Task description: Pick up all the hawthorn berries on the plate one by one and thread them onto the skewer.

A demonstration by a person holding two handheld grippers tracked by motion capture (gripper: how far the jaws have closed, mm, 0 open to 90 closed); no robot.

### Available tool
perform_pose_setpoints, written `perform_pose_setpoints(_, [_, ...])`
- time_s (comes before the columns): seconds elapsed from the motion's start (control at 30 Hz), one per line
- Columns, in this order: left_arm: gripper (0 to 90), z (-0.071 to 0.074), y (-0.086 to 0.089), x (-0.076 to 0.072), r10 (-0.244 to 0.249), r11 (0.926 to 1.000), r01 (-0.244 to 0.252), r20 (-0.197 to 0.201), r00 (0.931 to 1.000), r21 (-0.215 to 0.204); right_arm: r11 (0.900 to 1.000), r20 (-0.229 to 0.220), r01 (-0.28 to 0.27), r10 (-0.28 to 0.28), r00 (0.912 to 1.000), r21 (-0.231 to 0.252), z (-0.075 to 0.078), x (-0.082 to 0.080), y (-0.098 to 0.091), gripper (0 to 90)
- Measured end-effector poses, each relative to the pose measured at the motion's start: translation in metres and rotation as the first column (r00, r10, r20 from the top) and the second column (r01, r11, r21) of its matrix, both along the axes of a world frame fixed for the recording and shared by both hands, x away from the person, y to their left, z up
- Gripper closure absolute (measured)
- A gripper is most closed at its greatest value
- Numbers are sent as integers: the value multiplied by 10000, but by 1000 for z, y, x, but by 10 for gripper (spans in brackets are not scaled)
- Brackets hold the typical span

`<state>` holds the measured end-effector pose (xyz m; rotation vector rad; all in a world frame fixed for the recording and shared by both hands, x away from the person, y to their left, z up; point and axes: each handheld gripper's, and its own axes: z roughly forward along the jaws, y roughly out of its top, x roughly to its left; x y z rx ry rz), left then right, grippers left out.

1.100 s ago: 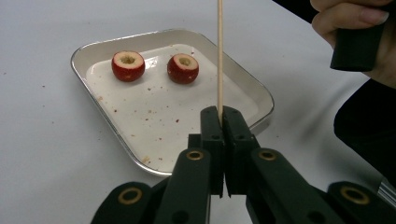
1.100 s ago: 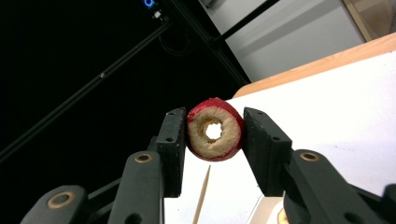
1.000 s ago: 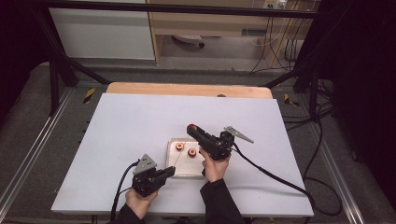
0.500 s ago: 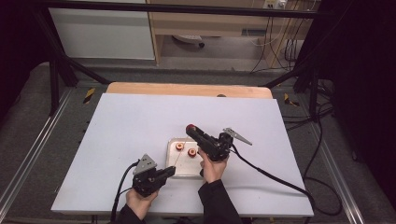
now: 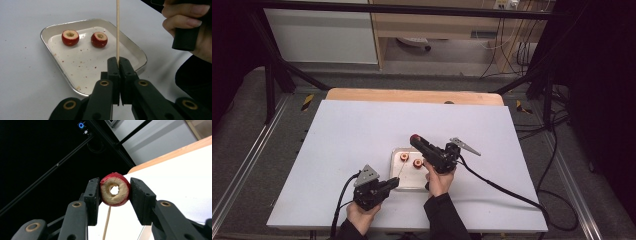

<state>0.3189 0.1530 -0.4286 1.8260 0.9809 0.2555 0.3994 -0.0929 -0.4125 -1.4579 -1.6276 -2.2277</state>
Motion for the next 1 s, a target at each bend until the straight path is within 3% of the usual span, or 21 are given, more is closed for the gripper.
perform_pose_setpoints(0.4, [883,-1,-5,2,209,9997,-210,-139,9997,-100,10000,-97,-32,32,9999,-21,-6,-3,4,614])
perform_pose_setpoints(0.63, [885,1,-5,4,323,9991,-324,-16,9995,-268,9999,-119,-98,97,9999,-97,-10,-6,7,615])
perform_pose_setpoints(1.0, [886,4,-10,10,271,9995,-271,-4,9996,-175,9992,-206,-271,265,9994,-307,-17,-14,12,616])
